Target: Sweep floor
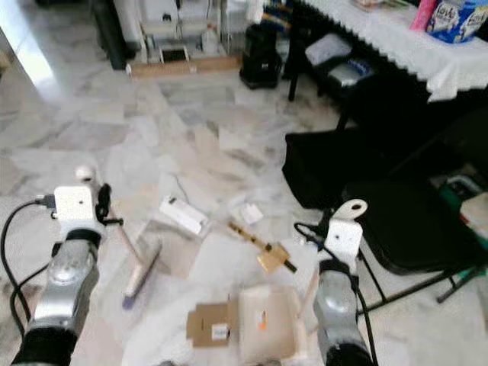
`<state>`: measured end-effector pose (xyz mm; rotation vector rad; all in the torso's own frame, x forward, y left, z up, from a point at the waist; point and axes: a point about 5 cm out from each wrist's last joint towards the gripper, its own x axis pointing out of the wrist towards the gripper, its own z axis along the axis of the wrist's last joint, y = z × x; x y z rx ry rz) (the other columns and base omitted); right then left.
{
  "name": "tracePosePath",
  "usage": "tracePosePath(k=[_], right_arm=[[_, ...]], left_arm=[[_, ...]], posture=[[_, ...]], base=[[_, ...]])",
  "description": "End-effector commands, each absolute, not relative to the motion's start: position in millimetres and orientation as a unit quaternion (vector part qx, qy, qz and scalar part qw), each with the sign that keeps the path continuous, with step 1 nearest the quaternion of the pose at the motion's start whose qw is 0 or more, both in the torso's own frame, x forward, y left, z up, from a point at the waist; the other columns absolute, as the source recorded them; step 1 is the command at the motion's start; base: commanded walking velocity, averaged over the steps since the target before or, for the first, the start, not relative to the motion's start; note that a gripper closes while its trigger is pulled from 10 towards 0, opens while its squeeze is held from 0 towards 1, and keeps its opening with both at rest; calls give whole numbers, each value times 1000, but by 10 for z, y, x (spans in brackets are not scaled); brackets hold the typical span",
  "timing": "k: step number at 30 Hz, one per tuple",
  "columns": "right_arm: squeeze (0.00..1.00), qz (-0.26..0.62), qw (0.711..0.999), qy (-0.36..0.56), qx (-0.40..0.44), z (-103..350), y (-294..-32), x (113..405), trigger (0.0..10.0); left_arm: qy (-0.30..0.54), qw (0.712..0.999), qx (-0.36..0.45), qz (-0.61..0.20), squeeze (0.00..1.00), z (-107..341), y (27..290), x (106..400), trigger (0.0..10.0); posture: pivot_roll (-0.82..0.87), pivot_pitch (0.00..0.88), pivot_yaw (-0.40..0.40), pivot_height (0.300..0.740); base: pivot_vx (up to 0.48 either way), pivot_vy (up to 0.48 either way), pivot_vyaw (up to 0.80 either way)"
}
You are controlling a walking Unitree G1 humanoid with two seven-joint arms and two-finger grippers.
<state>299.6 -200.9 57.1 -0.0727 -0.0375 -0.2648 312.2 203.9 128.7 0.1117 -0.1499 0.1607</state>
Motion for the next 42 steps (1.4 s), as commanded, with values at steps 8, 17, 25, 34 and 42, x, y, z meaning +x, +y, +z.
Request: tracePosePath(k=[8,17,25,34,42], right_arm=[[0,-133,990,-27,-29,609,-2006,3013,10000],[0,-129,990,-34,-40,681,-2032,3093,10000],[0,-113,992,-36,-49,717,-1971,3160,10000],[0,-97,994,-33,-42,665,-1847,3155,10000],[0,-94,994,-37,-44,664,-1807,3164,10000]], left_arm=[[-80,992,68,68,0,1337,2026,3126,10000],[-43,995,77,56,0,1236,2015,3128,10000],[-32,994,88,64,0,1230,2072,3104,10000],[-33,992,99,64,0,1332,2155,3068,10000],[-27,993,103,51,0,1407,2169,3047,10000]], posture=[[8,110,-14,740],[10,111,-12,740],[30,115,-15,740],[67,158,-1,740],[84,199,22,740]], base=[[0,0,0],[0,0,0],[0,0,0],[0,0,0],[0,0,0]])
